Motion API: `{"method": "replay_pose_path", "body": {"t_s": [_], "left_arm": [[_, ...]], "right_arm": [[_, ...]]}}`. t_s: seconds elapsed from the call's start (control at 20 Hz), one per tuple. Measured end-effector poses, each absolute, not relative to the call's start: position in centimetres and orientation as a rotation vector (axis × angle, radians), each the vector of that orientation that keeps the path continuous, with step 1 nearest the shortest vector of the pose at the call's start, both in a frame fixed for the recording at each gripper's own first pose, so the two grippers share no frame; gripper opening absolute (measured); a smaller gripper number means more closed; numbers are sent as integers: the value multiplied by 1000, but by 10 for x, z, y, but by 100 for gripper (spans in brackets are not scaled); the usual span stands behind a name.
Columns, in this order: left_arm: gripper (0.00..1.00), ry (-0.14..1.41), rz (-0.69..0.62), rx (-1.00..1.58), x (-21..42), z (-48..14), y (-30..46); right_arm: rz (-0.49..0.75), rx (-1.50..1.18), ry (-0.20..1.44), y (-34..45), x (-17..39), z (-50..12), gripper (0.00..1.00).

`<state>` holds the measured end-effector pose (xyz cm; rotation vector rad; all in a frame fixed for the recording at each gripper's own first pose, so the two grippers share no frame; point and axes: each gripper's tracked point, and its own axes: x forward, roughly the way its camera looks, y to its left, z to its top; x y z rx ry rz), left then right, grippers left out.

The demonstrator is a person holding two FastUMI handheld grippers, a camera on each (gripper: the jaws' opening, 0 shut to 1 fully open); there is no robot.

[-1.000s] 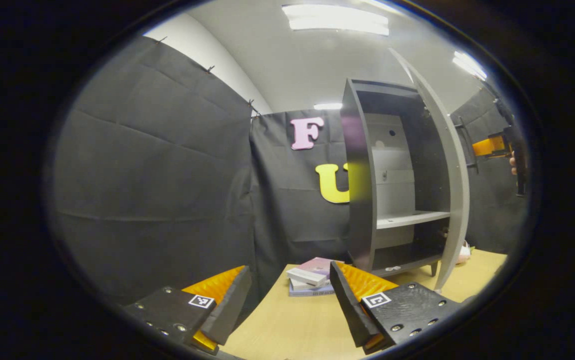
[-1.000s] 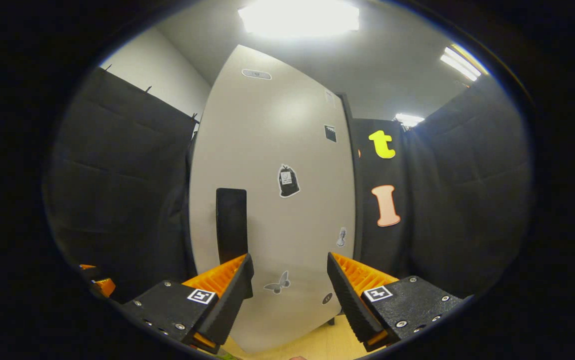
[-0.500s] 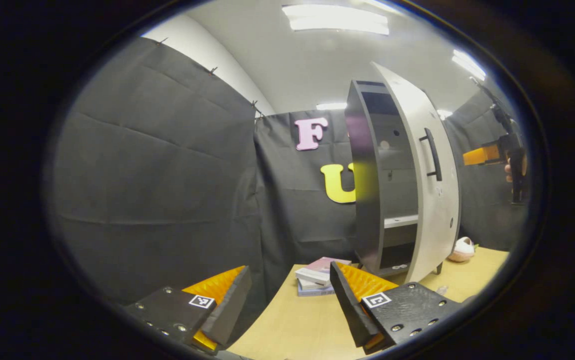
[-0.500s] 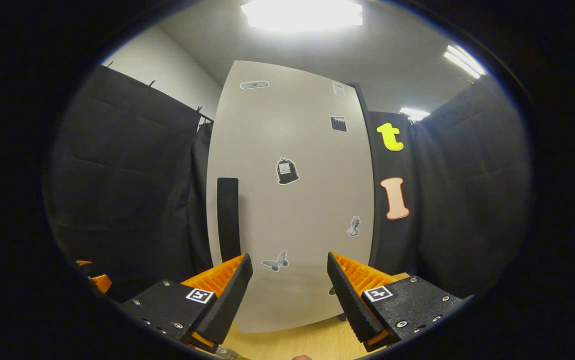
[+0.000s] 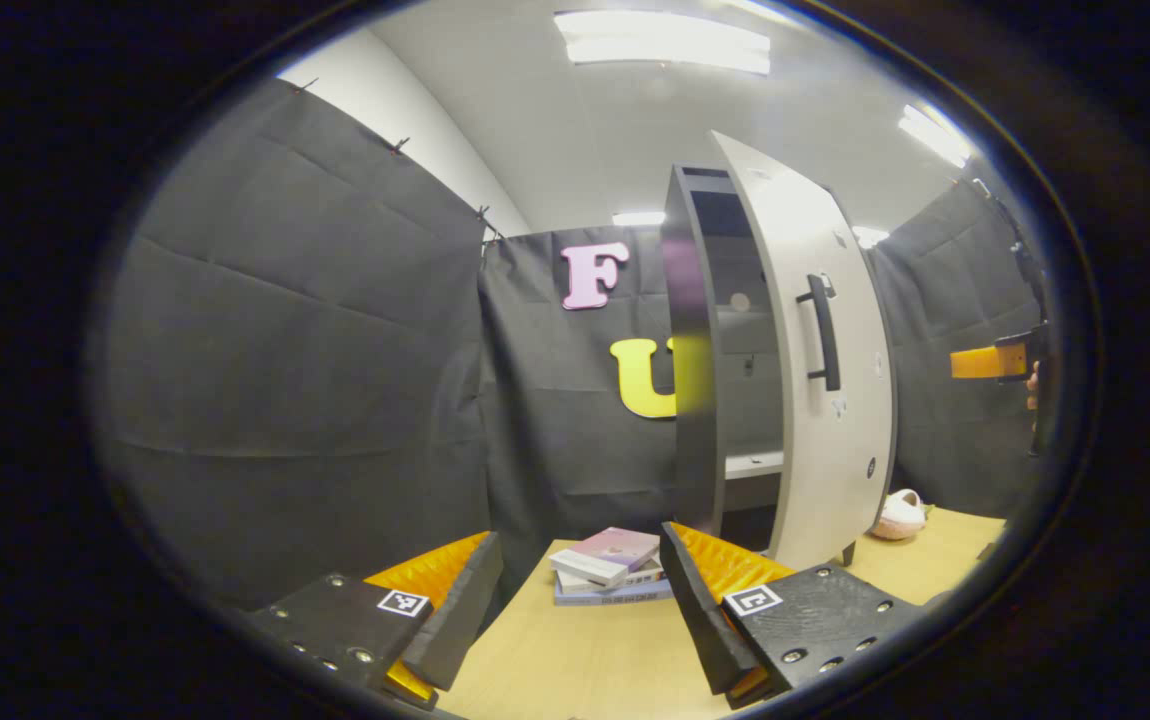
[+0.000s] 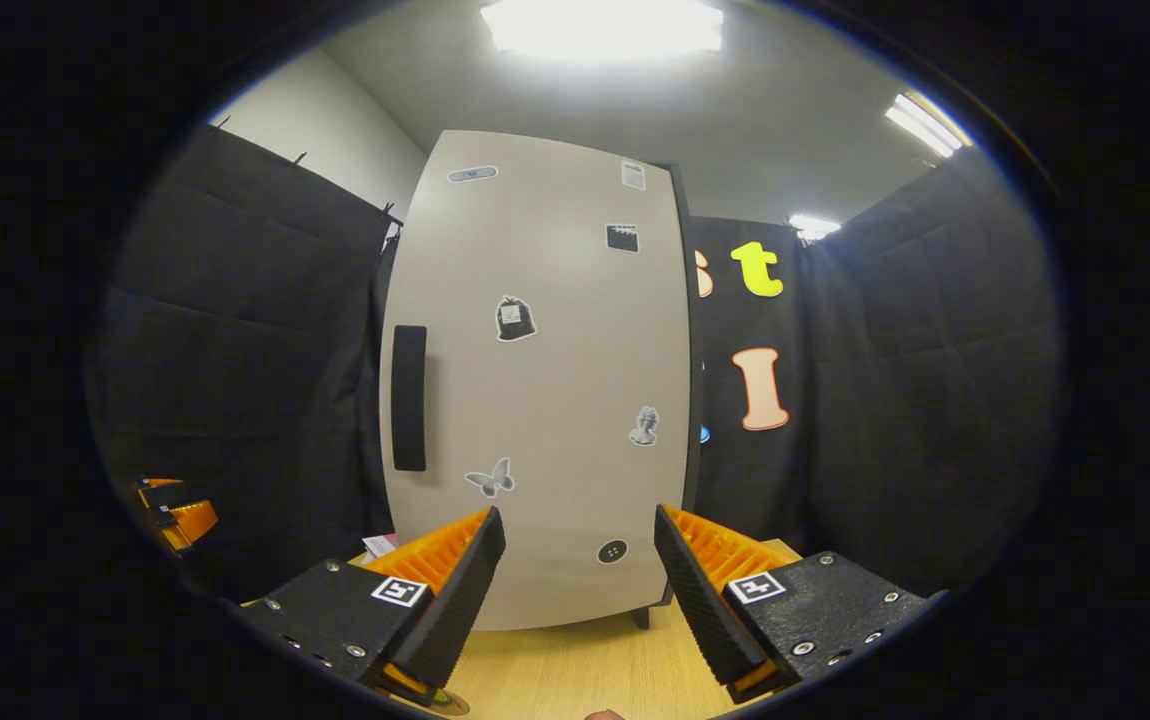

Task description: Open the cabinet door with the right hand, grasp the bottle in the cabinet with the left hand and place it on the coaster, then close the cabinet door with the right hand.

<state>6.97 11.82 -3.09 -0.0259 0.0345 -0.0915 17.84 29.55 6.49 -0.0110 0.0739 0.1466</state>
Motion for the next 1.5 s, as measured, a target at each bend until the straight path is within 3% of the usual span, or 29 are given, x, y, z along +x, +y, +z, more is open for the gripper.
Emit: {"method": "replay_pose_path", "body": {"t_s": [0.95,1.5], "left_arm": [[91,17,-161,-8,66,14,-23],[91,17,-148,-2,63,24,-41]], "right_arm": [[41,7,73,155,172,48,93],[2,43,68,120,167,39,93]]}}
